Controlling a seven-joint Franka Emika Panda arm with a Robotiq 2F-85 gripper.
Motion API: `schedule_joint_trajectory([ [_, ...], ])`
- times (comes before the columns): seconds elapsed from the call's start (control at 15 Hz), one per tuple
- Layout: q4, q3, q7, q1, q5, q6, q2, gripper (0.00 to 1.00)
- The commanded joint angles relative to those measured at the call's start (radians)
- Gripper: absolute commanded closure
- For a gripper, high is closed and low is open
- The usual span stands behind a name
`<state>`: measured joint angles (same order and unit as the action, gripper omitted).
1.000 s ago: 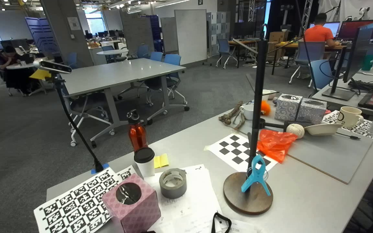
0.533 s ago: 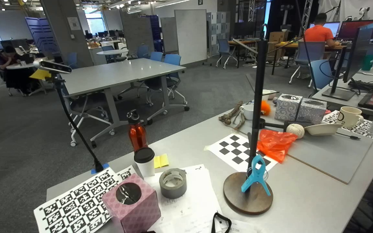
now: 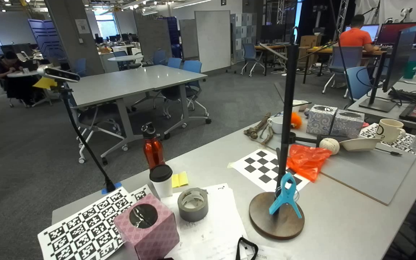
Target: Remove the blue peg from the hanger and put it on the table
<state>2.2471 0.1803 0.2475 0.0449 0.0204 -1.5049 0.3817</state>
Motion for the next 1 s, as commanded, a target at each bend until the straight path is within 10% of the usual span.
schedule_joint_trajectory([
  [0.0, 0.070, -0.024, -0.001, 0.010, -0.010, -0.087, 0.012, 0.00],
  [0.93, 0.140, -0.149, -0.098, -0.028, -0.015, -0.382, -0.099, 0.00],
])
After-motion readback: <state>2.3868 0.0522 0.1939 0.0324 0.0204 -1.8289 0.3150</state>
